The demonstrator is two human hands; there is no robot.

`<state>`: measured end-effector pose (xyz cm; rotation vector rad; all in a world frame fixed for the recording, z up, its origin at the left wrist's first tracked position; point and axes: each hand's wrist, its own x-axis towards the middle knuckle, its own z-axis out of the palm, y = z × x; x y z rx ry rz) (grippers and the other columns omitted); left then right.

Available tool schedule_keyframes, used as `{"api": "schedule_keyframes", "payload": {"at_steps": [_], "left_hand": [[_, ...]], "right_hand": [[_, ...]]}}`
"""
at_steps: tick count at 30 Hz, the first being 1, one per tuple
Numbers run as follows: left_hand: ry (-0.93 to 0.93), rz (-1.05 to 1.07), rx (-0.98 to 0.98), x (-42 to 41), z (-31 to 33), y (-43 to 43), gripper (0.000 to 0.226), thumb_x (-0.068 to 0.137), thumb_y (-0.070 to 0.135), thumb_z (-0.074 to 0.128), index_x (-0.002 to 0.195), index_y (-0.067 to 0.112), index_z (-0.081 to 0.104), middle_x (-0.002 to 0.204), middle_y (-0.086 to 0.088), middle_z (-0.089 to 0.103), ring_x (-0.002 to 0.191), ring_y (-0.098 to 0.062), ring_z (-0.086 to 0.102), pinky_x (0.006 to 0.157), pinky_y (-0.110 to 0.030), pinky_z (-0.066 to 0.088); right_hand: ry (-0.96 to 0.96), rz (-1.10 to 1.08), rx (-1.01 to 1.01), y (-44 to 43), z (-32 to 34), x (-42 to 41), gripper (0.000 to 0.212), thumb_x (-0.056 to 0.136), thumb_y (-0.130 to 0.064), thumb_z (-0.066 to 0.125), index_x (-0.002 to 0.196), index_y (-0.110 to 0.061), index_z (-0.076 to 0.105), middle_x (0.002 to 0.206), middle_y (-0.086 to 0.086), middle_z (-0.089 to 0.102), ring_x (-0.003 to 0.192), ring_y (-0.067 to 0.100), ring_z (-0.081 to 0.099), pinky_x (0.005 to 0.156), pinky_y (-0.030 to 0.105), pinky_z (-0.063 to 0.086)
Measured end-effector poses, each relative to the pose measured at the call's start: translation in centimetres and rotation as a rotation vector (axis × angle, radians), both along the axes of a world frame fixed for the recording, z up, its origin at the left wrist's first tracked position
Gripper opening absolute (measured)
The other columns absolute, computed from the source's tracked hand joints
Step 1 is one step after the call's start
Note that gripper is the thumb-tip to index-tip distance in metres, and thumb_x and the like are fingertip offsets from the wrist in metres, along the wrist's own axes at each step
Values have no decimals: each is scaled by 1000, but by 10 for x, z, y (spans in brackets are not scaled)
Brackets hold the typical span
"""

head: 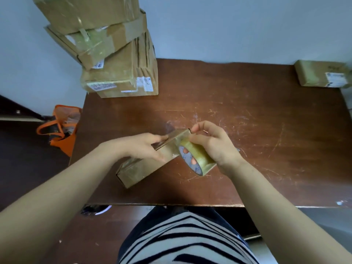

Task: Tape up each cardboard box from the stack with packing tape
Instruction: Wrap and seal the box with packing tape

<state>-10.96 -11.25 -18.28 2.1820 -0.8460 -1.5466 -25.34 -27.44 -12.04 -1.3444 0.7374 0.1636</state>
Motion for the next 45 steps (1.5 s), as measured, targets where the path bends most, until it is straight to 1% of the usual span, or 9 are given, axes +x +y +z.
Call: {"api": "schedule_keyframes", "payload": {"at_steps": [5, 8, 13, 17, 23, 26, 30, 39, 45], "left_hand": [[-640, -45, -63, -42, 10, -19, 113, 79, 38, 70, 151, 17, -15, 142, -2, 43, 115, -20, 54, 91, -32, 45], [-934, 18, -6, -49, -6, -20, 97, 87, 49, 61, 153, 16, -2, 129, -4, 49, 113, -22, 56, 81, -34, 46], [-811, 12, 24, -33, -5, -24, 90, 85, 64, 52, 152, 21, 9, 134, -5, 48, 115, -29, 56, 84, -39, 45], [-791, -16, 50, -28, -1, -26, 88, 87, 56, 57, 152, 20, 9, 136, -6, 46, 116, -30, 55, 82, -38, 44], [-779, -98, -39, -24, -5, -22, 106, 87, 50, 62, 150, 20, -17, 138, -4, 40, 121, -23, 47, 78, -38, 46], [-717, -93, -58, -22, 0, -22, 110, 86, 44, 64, 149, 18, -22, 156, -6, 16, 141, -24, 23, 98, -40, 42], [-906, -353, -352, -21, 1, -18, 105, 76, 39, 54, 151, 11, -13, 158, -7, -21, 145, -20, -21, 121, -42, 1], [-1082, -672, -320, -16, -14, -7, 103, 65, 23, 61, 152, 6, 8, 160, -13, 4, 148, -22, 2, 119, -38, 4], [-1156, -581, -355, -18, -15, -8, 92, 77, 25, 72, 151, 8, 19, 159, -13, 15, 146, -25, 19, 117, -46, 22]], "right_hand": [[-67, 32, -47, 7, 8, 34, 10, 91, -4, 59, 99, -6, 53, 62, -1, 63, 45, 11, 60, 40, 18, 46], [-119, 80, -140, 8, 8, 41, 13, 91, -13, 62, 102, -6, 59, 56, -9, 64, 50, 11, 60, 45, 17, 47], [-140, 118, -302, 11, -15, 18, 6, 94, -16, 58, 90, -12, 59, 60, -3, 64, 41, 24, 56, 42, 32, 49], [-61, 43, -235, 17, -44, 5, 6, 95, -16, 57, 90, -12, 57, 67, -4, 63, 42, 13, 55, 41, 24, 47], [-78, -19, -219, 22, -57, 2, 9, 95, -16, 57, 88, -12, 58, 62, -6, 64, 44, 18, 55, 40, 24, 46], [-83, -54, -195, 24, -62, 4, 8, 95, -16, 57, 89, -12, 57, 67, 2, 63, 44, 19, 55, 40, 24, 45], [-88, -79, -195, 23, -63, 8, 7, 94, -17, 58, 90, -13, 58, 73, 7, 65, 56, 31, 59, 47, 33, 51], [-82, -52, -192, 22, -58, 13, 7, 95, -17, 56, 89, -15, 57, 73, 3, 63, 47, 16, 57, 42, 27, 50], [-72, -50, -189, 21, -55, 14, 8, 95, -15, 56, 88, -14, 57, 73, 1, 63, 54, 19, 59, 47, 30, 51]]}}
